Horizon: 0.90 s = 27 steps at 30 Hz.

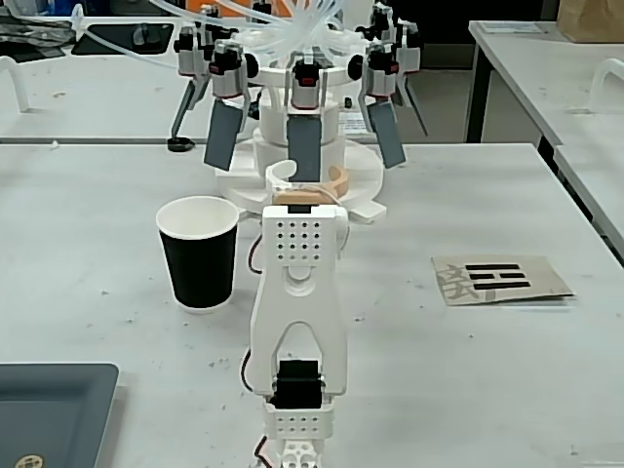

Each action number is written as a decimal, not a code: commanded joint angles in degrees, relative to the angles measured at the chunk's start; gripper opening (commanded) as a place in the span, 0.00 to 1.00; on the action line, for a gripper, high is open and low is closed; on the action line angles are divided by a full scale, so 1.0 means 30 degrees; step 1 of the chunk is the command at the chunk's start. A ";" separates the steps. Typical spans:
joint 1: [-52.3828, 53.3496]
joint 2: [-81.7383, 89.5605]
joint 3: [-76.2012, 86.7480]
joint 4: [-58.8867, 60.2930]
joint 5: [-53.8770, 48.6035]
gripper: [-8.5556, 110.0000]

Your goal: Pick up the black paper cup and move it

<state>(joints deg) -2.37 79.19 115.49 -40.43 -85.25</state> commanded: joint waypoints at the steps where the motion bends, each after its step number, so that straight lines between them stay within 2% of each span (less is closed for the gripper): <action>1: 0.0820 0.1113 0.1406 -0.2842 -0.2021 0.15; 14: 0.0820 0.1172 0.1670 -0.3105 -0.1992 0.15; 27: 0.0850 0.4043 0.4951 -0.3545 -0.1875 0.15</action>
<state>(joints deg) -0.35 86.57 129.99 -49.57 -90.97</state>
